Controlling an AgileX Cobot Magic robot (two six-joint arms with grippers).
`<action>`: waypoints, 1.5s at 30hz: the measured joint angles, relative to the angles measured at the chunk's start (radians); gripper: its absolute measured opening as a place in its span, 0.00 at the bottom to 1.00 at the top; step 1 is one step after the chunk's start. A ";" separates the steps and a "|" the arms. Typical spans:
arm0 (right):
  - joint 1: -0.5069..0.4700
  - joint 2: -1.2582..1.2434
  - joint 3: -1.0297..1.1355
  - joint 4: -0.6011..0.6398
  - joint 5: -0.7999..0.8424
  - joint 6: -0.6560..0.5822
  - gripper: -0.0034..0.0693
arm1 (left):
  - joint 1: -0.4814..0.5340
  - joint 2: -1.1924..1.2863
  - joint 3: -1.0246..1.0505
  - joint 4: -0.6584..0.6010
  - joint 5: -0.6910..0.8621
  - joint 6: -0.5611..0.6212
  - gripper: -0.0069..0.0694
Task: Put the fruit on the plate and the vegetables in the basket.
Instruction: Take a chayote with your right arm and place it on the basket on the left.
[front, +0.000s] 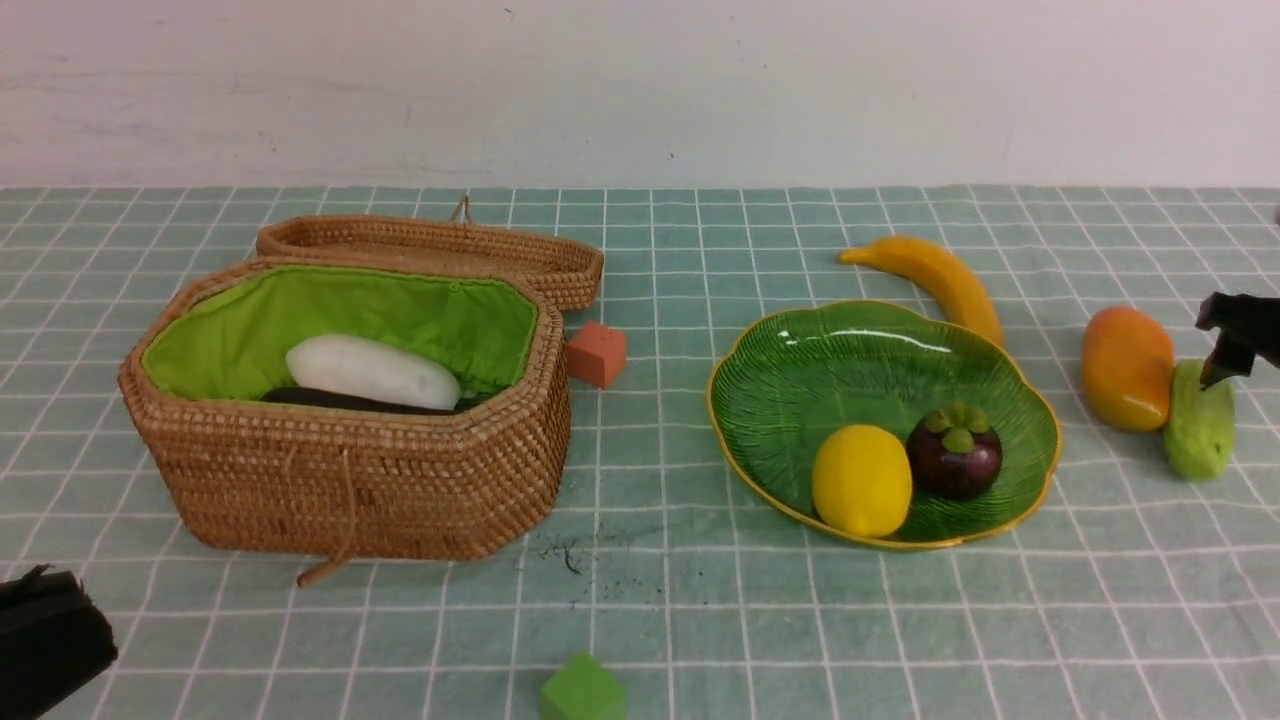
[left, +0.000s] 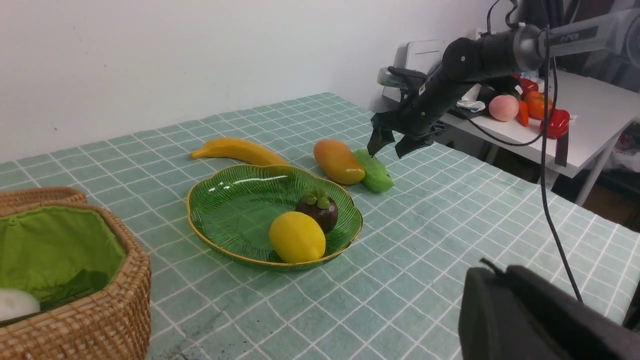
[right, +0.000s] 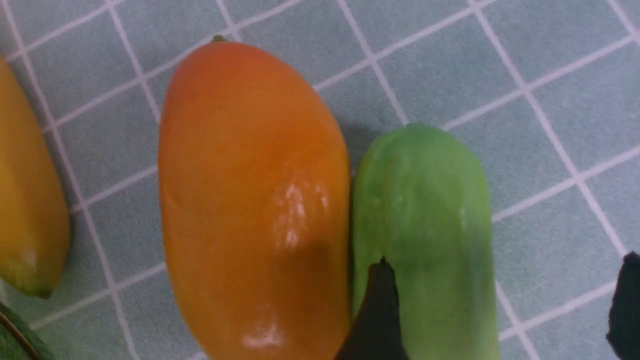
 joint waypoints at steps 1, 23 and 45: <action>0.000 0.004 0.000 0.021 -0.009 -0.008 0.83 | 0.000 0.000 0.000 0.000 0.000 0.000 0.12; 0.001 0.103 -0.006 0.086 0.012 -0.086 0.83 | 0.000 0.000 0.000 0.002 -0.003 0.000 0.13; -0.001 0.110 -0.025 0.078 0.068 -0.128 0.66 | 0.000 0.000 0.000 0.002 -0.004 0.000 0.14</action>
